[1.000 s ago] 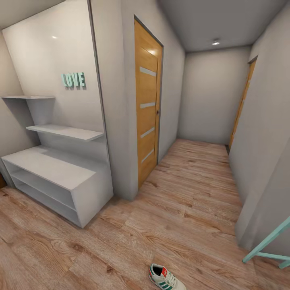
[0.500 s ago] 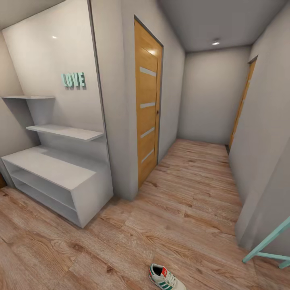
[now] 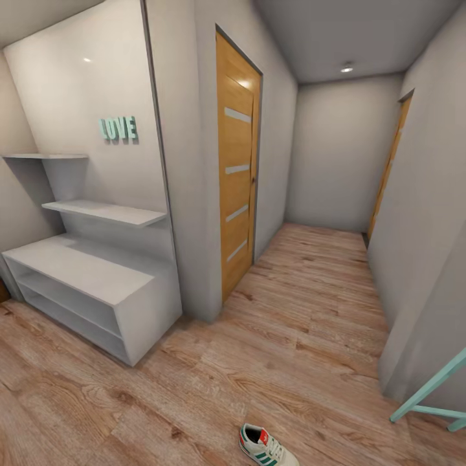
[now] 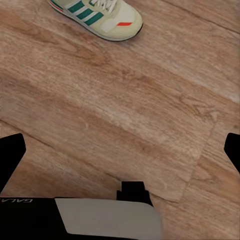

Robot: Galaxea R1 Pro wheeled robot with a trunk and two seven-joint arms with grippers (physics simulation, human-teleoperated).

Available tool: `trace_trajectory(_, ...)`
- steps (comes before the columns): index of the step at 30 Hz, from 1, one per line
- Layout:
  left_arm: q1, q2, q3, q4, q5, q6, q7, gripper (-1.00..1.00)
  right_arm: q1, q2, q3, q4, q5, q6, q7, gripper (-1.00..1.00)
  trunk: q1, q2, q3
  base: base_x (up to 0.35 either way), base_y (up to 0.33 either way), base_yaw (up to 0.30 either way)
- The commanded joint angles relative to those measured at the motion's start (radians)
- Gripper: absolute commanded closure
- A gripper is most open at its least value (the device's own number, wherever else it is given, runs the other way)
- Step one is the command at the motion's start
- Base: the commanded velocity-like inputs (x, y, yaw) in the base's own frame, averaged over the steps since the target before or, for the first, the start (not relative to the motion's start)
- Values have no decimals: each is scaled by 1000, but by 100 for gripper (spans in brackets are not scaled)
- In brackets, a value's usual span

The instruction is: Pick up the two gym shoes and the two sandals from the corridor floor and place them onto the hallstand (shoe rack) in the corridor, making sure they are on the rack and not on the floor. Arrange them so the two gym shoes are next to each other and the two sandals are next to each other.

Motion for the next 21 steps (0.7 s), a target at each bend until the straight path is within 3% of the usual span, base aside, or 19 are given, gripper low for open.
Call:
trace_trajectory(1, -1, 0, 1, 1, 1, -3, 0, -100, 0, 1, -1, 0, 1, 0, 1, -100, 0, -1, -1, 0, 0, 0)
trace_trajectory(12, -1, -1, 1, 4, 2, -4, 0, -100, -1, 1, -1, -1, -1, 0, 0, -100, 0, -1, -1, 0, 55, -13)
trace_trajectory(21, -1, -1, 1, 4, 2, -4, 0, -100, -1, 2, -1, 0, -2, 1, -1, -100, 0, -1, -1, -51, 274, -240)
